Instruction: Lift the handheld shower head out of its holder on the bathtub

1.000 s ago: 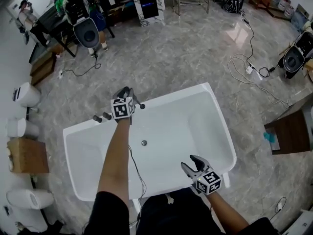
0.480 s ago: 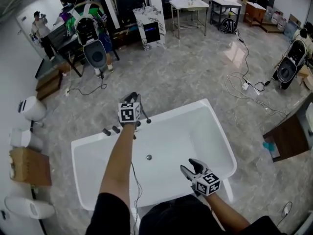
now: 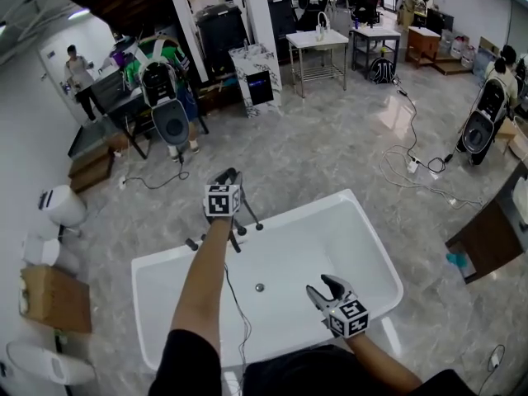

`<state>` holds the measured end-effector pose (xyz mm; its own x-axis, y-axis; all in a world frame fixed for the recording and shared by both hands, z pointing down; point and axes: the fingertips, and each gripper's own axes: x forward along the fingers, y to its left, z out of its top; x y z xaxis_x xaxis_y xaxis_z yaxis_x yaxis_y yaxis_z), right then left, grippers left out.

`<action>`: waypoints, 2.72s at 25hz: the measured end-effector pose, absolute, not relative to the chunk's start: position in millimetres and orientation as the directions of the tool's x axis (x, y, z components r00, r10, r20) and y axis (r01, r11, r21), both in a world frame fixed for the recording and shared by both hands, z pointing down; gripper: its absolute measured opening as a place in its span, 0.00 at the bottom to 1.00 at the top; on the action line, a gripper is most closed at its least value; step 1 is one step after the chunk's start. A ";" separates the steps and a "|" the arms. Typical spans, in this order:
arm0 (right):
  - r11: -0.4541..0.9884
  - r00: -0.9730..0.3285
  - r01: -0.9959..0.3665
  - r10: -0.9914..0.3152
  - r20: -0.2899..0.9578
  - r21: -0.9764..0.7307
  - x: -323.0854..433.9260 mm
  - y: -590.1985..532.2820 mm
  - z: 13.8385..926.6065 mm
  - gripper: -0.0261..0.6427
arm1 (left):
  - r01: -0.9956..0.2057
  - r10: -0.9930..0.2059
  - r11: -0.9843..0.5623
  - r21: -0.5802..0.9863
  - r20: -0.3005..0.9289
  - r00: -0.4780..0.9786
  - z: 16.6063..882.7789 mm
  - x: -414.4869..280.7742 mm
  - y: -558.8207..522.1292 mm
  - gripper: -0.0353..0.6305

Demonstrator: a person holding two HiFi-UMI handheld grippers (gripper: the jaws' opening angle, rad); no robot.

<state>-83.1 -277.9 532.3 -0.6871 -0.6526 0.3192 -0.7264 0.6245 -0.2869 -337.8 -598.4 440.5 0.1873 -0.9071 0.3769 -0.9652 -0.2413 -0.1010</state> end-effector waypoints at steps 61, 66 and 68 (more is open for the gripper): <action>0.653 -0.689 -0.724 -0.679 0.252 -0.221 -104.6 -290.3 491.1 0.04 | -0.977 -0.957 -0.209 -0.043 0.213 0.195 342.0 -380.1 -577.5 0.24; 0.653 -0.690 -0.724 -0.681 0.247 -0.222 -100.7 -293.7 489.5 0.04 | -0.977 -0.957 -0.209 -0.051 0.215 0.194 342.0 -379.4 -577.7 0.24; 0.653 -0.691 -0.723 -0.680 0.246 -0.225 -101.0 -296.7 489.9 0.04 | -0.977 -0.957 -0.207 -0.054 0.218 0.191 343.0 -381.2 -580.0 0.24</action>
